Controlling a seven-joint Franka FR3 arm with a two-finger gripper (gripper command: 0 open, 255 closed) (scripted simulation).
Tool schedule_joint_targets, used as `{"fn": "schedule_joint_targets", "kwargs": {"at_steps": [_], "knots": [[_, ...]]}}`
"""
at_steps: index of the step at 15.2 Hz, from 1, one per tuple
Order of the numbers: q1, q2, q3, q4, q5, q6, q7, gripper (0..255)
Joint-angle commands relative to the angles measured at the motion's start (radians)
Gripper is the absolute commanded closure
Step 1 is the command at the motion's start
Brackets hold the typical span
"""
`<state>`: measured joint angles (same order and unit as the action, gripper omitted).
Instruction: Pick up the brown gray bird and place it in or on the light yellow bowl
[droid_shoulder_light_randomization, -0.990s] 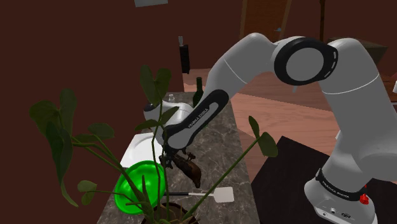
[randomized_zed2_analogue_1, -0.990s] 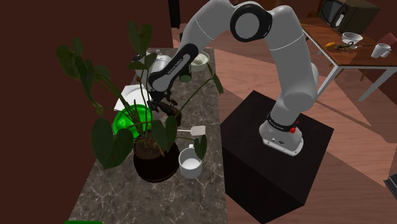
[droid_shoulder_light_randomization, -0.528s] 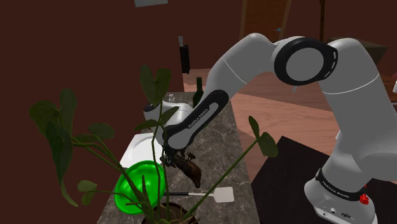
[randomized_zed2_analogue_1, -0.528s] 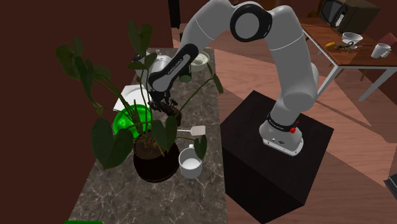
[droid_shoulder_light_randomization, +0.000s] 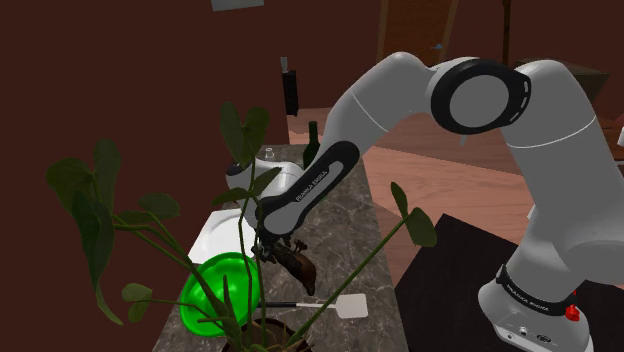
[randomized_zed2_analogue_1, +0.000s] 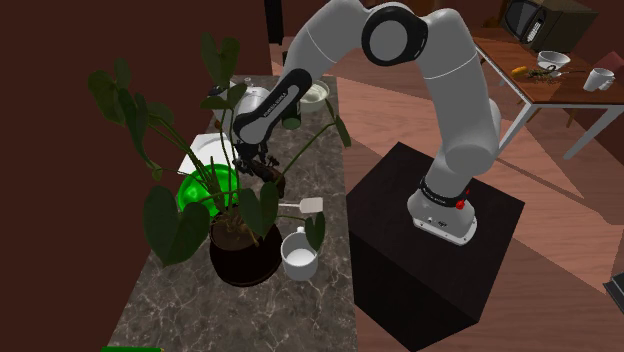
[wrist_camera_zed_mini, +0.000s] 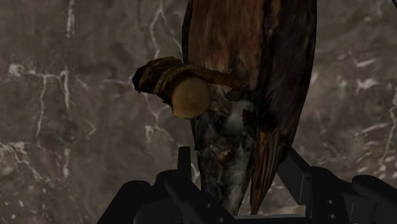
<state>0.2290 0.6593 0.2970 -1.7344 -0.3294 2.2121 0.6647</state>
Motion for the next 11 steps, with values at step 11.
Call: {"fn": "schedule_joint_targets", "kwargs": {"at_steps": [11], "knots": [[-0.016, -0.096, 0.026, 0.005, 0.037, -0.097, -0.027, 255]]}}
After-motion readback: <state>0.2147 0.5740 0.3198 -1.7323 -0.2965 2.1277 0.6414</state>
